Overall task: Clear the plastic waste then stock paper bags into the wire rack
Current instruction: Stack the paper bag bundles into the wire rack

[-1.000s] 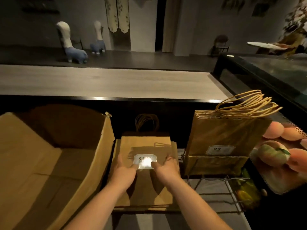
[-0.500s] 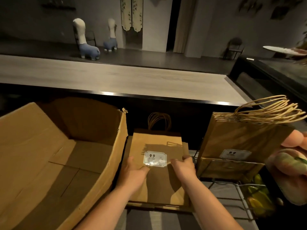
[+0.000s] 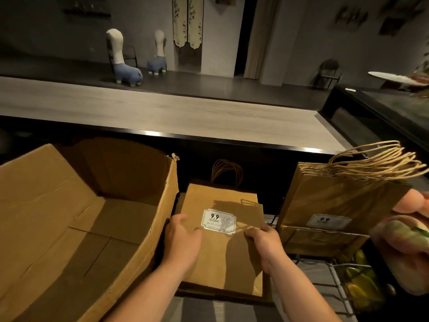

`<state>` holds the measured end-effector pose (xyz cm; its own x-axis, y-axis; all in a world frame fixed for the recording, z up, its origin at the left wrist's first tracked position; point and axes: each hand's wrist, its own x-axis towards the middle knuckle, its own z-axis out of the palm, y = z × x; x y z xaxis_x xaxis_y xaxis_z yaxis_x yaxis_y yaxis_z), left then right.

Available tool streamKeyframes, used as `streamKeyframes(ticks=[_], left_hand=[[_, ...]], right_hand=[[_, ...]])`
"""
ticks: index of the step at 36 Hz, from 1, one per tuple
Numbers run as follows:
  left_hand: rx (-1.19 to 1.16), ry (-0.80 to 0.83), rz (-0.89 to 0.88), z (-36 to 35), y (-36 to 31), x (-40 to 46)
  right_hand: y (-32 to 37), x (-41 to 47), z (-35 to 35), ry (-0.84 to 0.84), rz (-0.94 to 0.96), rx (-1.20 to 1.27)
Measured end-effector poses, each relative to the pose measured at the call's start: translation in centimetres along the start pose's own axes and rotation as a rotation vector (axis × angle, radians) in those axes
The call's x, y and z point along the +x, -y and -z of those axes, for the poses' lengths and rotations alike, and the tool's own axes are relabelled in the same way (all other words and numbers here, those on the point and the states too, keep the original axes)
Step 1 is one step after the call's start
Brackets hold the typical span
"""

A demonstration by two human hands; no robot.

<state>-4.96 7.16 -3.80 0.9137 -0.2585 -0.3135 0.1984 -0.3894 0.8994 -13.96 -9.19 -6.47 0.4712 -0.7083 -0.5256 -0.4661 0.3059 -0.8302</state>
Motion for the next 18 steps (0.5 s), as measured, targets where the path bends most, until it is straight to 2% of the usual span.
streamKeyframes(ticks=[4,8,12,18], left_hand=[[-0.199,0.010,0.081,0.3,-1.0,-0.7],[-0.216,0.087,0.169,0.8,-1.5,-1.2],[-0.245,0.162,0.157,1.8,-2.0,-2.4],[-0.308,0.132,0.071,3.1,-1.7,-4.2]], right_hand=[[0.3,-0.6,0.3,0.005,0.061,-0.005],[0.4,-1.3,0.4,0.027,0.084,0.005],[0.4,-2.2,0.6,0.033,0.108,0.001],[1.2,-5.1,2.1,0.125,0.116,0.141]])
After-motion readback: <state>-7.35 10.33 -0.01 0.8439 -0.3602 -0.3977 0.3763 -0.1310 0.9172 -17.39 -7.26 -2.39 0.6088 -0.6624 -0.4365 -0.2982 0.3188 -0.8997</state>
